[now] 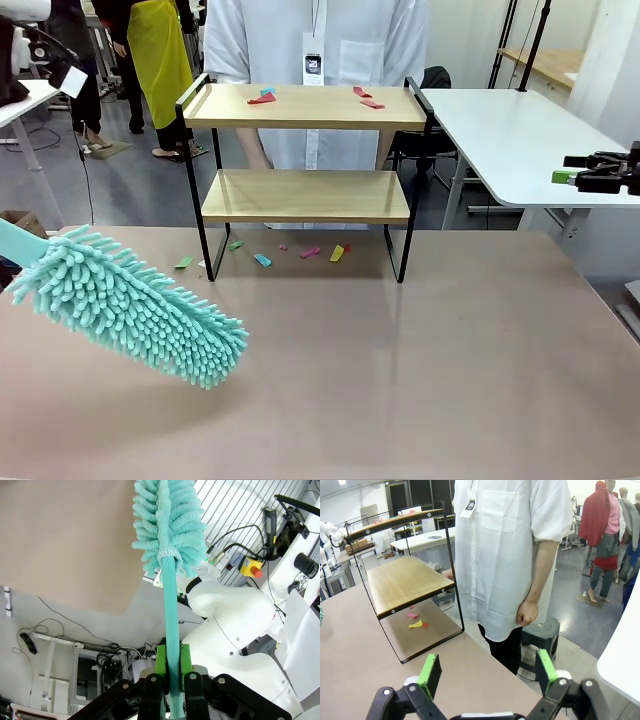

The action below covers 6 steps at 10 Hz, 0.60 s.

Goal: Clean the shelf.
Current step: Clean the specific section of the Shelf indicated by the human with the Duster.

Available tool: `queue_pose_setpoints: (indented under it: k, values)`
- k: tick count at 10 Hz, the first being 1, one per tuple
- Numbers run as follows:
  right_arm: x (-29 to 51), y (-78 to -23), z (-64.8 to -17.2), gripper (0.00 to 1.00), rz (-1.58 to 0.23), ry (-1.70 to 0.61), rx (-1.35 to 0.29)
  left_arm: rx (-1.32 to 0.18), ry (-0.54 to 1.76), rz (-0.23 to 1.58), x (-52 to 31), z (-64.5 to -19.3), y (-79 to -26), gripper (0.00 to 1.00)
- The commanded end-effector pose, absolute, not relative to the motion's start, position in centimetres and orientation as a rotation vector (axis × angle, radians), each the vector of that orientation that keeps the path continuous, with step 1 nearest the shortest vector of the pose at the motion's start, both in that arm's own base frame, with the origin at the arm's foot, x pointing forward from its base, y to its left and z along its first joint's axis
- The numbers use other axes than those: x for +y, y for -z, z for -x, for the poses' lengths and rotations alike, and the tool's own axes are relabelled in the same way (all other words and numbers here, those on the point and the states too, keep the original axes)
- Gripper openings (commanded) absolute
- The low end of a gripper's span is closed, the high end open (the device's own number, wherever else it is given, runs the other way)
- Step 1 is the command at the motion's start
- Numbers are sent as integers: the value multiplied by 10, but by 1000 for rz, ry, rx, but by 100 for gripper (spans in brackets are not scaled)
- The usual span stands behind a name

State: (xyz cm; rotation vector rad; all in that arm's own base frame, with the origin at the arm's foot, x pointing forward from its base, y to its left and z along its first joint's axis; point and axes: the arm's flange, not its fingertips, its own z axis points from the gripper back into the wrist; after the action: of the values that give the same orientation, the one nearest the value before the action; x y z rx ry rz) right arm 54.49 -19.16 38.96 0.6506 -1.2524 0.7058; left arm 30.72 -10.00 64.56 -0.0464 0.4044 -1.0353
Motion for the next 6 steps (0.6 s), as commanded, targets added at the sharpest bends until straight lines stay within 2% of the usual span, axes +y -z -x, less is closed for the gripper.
queue_pose_setpoints:
  k: [1,6]
  values:
    - [-189,-393,-545,100,-651,-711,-1257,391,1036,72,-98,-305,-643,13]
    - [-189,-393,-545,100,-651,-711,-1257,391,1036,72,-98,-305,-643,13]
